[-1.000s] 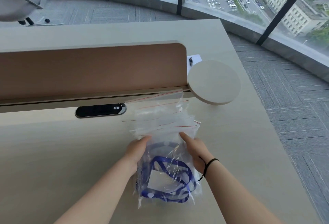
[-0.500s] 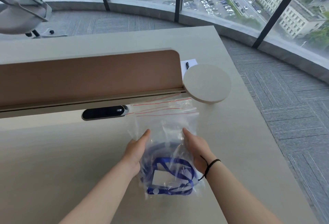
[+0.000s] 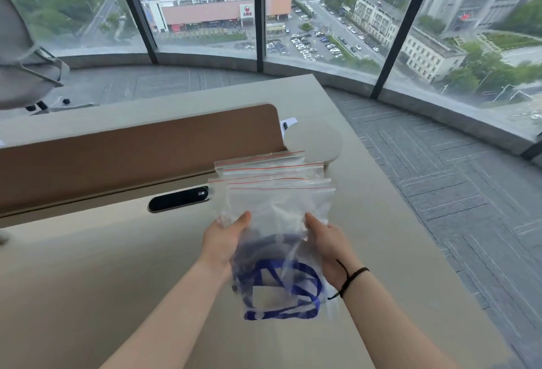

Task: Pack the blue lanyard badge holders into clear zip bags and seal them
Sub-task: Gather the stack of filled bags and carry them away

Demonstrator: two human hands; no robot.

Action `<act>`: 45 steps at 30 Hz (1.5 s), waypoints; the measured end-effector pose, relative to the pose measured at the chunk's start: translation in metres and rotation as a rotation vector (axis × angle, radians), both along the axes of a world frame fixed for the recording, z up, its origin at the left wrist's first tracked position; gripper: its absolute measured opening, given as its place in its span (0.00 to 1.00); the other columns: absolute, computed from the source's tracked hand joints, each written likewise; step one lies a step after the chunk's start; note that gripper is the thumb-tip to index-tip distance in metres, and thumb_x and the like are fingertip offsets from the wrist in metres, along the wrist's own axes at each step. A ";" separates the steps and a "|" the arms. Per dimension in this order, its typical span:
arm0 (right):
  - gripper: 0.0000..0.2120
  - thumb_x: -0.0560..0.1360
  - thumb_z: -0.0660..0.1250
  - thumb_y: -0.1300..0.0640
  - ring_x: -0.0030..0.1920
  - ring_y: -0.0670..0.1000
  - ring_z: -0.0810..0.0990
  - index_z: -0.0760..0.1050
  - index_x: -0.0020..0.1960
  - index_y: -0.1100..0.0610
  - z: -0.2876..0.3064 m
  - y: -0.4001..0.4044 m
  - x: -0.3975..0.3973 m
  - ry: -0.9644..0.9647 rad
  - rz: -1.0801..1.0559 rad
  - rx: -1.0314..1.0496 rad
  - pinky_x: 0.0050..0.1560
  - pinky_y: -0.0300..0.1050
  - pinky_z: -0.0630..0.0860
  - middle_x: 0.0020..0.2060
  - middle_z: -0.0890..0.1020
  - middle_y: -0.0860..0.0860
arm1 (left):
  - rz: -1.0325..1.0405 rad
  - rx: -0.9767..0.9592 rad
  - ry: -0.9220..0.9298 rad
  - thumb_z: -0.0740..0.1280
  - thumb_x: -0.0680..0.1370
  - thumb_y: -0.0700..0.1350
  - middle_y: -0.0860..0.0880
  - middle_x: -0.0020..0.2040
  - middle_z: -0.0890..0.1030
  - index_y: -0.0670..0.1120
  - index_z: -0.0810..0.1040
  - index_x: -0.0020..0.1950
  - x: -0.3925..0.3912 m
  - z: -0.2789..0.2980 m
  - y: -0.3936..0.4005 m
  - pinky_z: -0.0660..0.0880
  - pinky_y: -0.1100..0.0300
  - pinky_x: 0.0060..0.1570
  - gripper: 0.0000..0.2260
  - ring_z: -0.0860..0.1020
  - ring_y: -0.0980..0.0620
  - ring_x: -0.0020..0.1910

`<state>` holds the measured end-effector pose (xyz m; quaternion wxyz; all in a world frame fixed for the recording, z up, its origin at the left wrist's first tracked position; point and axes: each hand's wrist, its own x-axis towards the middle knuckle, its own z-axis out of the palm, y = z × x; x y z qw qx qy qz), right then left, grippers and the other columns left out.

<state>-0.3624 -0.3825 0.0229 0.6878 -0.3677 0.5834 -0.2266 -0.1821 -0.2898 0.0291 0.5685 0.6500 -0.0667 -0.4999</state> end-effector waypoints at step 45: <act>0.12 0.72 0.75 0.53 0.37 0.54 0.76 0.74 0.44 0.60 0.090 -0.020 -0.686 0.058 -0.705 -0.353 0.38 0.50 0.76 0.36 0.79 0.56 | -0.525 -0.308 -0.545 0.70 0.79 0.46 0.56 0.46 0.78 0.49 0.68 0.70 -0.666 0.096 -0.133 0.72 0.64 0.37 0.21 0.79 0.59 0.42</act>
